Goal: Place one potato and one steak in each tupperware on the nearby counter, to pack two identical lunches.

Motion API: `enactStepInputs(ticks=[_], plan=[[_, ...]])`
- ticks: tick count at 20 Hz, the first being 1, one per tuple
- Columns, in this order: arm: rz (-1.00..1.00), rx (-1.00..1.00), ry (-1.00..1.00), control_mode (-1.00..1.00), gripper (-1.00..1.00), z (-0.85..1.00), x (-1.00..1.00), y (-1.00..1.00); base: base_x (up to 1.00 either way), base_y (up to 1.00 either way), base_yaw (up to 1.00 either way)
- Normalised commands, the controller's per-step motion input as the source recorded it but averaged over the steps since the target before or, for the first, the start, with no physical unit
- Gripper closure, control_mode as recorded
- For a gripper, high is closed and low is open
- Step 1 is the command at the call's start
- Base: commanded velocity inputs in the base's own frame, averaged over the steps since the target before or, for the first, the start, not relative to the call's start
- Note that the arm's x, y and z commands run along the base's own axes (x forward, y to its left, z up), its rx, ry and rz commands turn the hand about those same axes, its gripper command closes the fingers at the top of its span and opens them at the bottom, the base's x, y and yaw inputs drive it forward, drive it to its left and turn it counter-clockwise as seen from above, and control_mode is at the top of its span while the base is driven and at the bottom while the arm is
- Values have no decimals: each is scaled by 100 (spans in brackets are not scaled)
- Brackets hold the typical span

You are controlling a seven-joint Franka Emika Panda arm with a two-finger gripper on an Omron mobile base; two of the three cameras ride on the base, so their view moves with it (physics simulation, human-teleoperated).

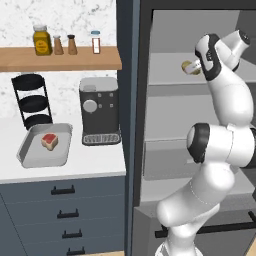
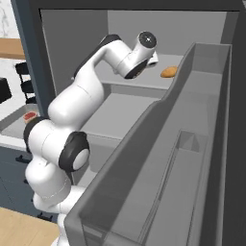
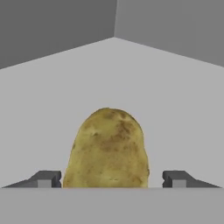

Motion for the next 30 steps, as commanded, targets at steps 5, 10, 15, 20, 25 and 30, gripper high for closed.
enactStepInputs(ticks=[5, 10, 15, 20, 25, 30], plan=[[1, 0, 0, -100, 100, -22, 0, 32, 0, 0, 0], [2, 0, -1, -100, 100, -8, -1, 18, 0, 0, 0], [0, 0, -17, -100, 100, 0, -74, 9, 0, 0, 0], [0, 3, -14, -100, 100, 0, -99, 7, 0, 0, 0], [-4, 1, 0, -100, 100, 0, -100, 25, 0, 0, 0], [-7, 0, 2, -100, 100, 3, -100, 25, 0, 0, 0]])
